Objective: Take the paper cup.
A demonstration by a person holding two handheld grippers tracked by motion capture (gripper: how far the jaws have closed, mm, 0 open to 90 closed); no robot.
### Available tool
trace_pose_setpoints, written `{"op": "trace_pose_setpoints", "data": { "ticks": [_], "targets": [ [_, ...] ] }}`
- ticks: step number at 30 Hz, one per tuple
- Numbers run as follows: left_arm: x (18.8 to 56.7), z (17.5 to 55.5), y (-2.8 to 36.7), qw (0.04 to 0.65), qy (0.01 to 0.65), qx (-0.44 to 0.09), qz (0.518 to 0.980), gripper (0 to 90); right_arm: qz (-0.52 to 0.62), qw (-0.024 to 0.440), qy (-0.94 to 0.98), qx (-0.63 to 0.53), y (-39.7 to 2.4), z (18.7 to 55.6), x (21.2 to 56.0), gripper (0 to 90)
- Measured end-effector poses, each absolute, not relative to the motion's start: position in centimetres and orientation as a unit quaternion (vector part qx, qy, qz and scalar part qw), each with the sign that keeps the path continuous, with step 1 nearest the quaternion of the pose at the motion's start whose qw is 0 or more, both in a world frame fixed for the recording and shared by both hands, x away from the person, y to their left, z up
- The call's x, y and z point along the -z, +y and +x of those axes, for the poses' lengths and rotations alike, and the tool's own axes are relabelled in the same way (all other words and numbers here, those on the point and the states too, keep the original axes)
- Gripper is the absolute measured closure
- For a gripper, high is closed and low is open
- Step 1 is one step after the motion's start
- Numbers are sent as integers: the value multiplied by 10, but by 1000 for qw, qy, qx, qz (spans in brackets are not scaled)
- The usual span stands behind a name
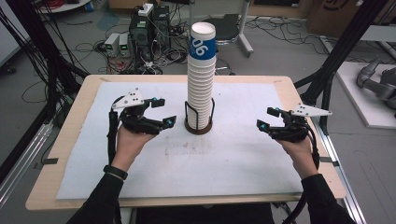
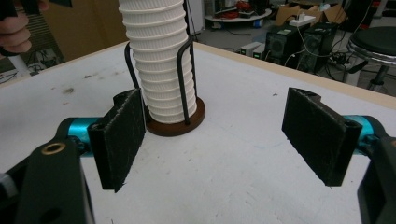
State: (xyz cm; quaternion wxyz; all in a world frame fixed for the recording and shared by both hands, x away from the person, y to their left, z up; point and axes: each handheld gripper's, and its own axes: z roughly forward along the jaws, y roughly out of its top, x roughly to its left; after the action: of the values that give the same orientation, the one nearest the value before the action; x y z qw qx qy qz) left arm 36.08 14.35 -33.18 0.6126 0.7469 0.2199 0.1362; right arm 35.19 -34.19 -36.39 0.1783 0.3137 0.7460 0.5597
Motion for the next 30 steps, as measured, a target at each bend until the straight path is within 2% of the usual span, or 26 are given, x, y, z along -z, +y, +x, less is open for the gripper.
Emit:
{"op": "trace_pose_setpoints", "data": {
  "ticks": [30],
  "targets": [
    [270,417,100,612,213,-165,743,92,299,194,736,-575,-335,351,367,181]
  ]
}}
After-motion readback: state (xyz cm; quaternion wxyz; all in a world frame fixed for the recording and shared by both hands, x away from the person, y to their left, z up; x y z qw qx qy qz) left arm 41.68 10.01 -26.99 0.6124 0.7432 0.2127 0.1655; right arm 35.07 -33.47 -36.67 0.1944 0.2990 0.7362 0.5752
